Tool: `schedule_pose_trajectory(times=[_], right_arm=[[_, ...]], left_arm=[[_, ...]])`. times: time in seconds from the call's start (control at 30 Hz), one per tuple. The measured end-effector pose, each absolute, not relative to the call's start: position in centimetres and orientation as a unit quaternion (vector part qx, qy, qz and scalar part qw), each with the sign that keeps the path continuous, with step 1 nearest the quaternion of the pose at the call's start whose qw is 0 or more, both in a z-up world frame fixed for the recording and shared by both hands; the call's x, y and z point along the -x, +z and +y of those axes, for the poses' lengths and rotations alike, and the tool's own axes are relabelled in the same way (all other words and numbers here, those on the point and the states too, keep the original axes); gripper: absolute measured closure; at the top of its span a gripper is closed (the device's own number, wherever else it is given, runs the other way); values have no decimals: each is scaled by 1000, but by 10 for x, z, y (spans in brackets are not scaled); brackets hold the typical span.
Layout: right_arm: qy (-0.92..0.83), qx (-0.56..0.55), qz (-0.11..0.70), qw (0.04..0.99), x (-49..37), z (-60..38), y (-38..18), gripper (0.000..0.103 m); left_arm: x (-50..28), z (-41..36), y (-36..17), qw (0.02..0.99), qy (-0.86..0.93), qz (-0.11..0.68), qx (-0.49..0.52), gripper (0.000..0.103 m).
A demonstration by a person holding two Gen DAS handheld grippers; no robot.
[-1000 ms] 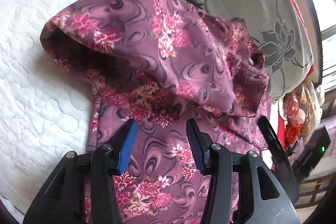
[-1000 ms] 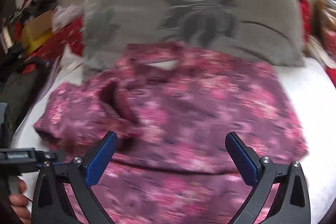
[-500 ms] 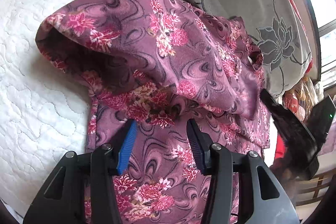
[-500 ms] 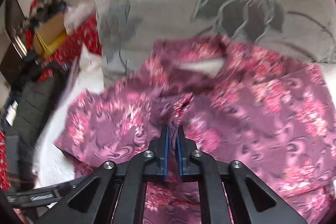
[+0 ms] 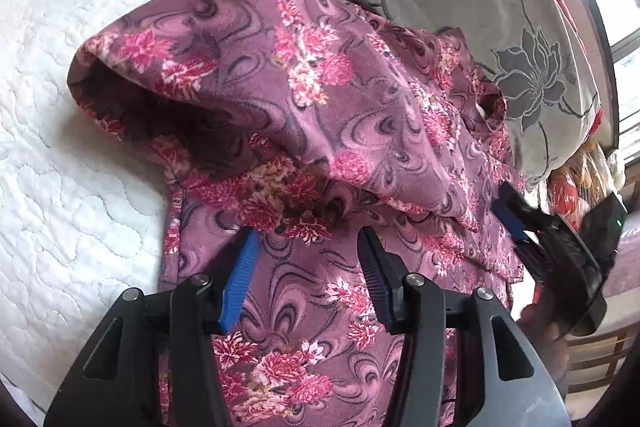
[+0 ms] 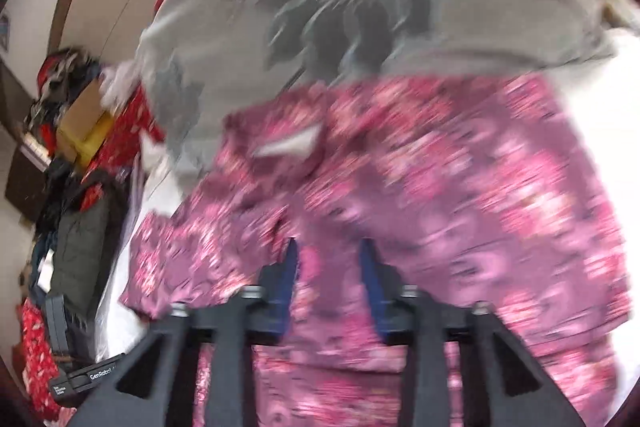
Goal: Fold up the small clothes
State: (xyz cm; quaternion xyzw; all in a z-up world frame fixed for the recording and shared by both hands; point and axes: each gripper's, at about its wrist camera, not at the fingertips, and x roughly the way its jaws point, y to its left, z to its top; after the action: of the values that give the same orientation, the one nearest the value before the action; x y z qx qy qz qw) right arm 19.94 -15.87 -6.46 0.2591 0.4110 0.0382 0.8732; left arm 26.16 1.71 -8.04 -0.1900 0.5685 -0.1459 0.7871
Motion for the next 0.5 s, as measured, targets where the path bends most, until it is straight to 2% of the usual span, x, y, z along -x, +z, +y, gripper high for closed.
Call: schedule_pose_trajectory(times=[0.13,0.17,0.2,0.5], right_arm=[[63,-227,414,879,-214,-118,-74,62],[71,-218,412,882,-215,-113,-72,73],[80,-206,415,883,-218,-107,-69,99],[75,-211,336,915,-199,-150,-9,98]], left_arm=[[-267,19,-74,788,-158,562,199,53],[-269,21,-74,787,-155,562,201,53],[-273,22,-77,783,-153,566,206,53],[-281,10,-73,782,-159,559,226,53]])
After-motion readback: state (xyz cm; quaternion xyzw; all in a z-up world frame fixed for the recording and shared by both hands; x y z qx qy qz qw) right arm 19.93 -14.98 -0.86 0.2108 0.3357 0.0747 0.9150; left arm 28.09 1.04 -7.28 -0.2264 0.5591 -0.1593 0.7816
